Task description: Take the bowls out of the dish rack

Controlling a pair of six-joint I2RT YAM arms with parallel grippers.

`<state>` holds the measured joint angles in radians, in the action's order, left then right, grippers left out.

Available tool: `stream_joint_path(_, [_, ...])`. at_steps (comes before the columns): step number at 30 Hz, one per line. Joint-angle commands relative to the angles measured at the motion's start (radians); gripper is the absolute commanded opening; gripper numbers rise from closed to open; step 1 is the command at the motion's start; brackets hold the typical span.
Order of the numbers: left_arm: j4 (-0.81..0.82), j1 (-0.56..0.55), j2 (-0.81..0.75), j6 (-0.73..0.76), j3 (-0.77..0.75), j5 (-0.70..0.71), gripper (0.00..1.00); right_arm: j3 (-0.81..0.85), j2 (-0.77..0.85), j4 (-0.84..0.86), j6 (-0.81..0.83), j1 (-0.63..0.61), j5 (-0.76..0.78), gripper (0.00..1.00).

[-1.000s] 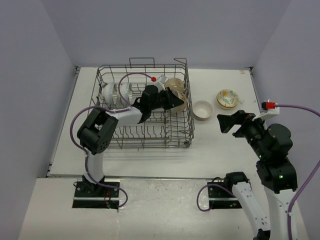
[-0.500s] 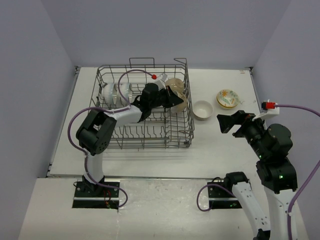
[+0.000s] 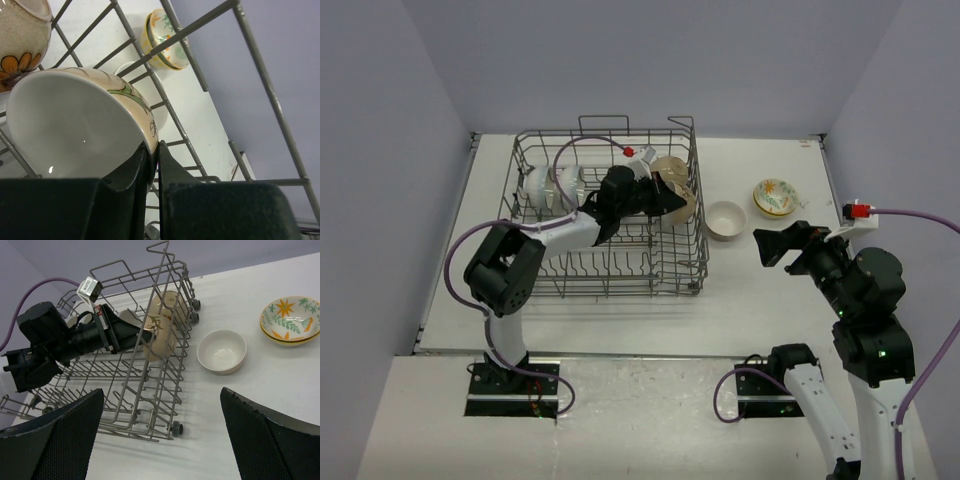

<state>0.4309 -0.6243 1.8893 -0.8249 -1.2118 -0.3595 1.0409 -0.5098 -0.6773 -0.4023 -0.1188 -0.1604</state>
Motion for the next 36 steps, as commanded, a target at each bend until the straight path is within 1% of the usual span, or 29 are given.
stream_joint_path(1, [0.182,-0.008,-0.117,0.030,-0.002,-0.032,0.00,0.007,0.005,0.039,0.017,-0.002,-0.022,0.99])
stream_joint_path(4, [0.210,-0.006,-0.127,0.046,-0.005,-0.052,0.00,0.007,0.004,0.041,0.017,-0.004,-0.022,0.99])
stream_joint_path(9, [0.195,-0.008,-0.165,0.116,0.004,-0.059,0.00,0.025,-0.016,0.042,0.008,-0.002,-0.025,0.99])
stream_joint_path(12, [0.105,-0.015,-0.229,0.202,-0.011,-0.032,0.00,0.056,-0.056,0.038,-0.006,-0.002,-0.033,0.99])
stream_joint_path(17, [-0.024,-0.015,-0.274,0.317,-0.057,-0.015,0.00,0.090,-0.110,0.061,-0.018,-0.004,-0.053,0.99])
stream_joint_path(20, [-0.128,-0.018,-0.311,0.415,-0.087,-0.013,0.00,0.166,-0.197,0.024,-0.007,-0.016,-0.062,0.99])
stream_joint_path(21, [-0.202,-0.020,-0.332,0.482,-0.112,-0.010,0.00,0.198,-0.264,0.001,0.002,-0.025,-0.038,0.99])
stream_joint_path(22, [-0.237,-0.028,-0.343,0.524,-0.123,-0.009,0.00,0.279,-0.301,-0.052,0.019,-0.059,-0.016,0.99])
stream_joint_path(23, [-0.273,-0.035,-0.357,0.605,-0.141,0.000,0.00,0.324,-0.334,-0.080,0.023,-0.085,0.014,0.99])
stream_joint_path(24, [-0.346,-0.046,-0.380,0.650,-0.152,0.013,0.00,0.365,-0.363,-0.100,0.028,-0.114,0.045,0.99])
stream_joint_path(25, [-0.381,-0.078,-0.390,0.702,-0.161,0.049,0.00,0.455,-0.419,-0.144,0.034,-0.178,0.115,0.99])
stream_joint_path(26, [-0.459,-0.101,-0.412,0.798,-0.175,0.074,0.00,0.503,-0.450,-0.169,0.036,-0.214,0.152,0.99])
stream_joint_path(27, [-0.498,-0.145,-0.423,0.841,-0.180,0.106,0.00,0.600,-0.519,-0.220,0.042,-0.276,0.206,0.99])
stream_joint_path(28, [-0.520,-0.166,-0.432,0.887,-0.180,0.147,0.00,0.646,-0.556,-0.246,0.060,-0.301,0.223,0.99])
stream_joint_path(29, [-0.550,-0.184,-0.456,0.938,-0.173,0.157,0.00,0.689,-0.594,-0.269,0.069,-0.326,0.235,0.99])
stream_joint_path(30, [-0.560,-0.216,-0.469,0.955,-0.167,0.166,0.00,0.752,-0.627,-0.301,0.075,-0.369,0.254,0.99])
stream_joint_path(31, [-0.572,-0.232,-0.478,0.972,-0.164,0.192,0.00,0.774,-0.680,-0.312,0.086,-0.389,0.306,0.99])
stream_joint_path(34, [-0.592,-0.301,-0.527,1.032,-0.144,0.237,0.00,0.817,-0.752,-0.344,0.108,-0.449,0.361,0.99])
stream_joint_path(36, [-0.606,-0.351,-0.559,1.053,-0.129,0.254,0.00,0.818,-0.774,-0.355,0.120,-0.472,0.361,0.98])
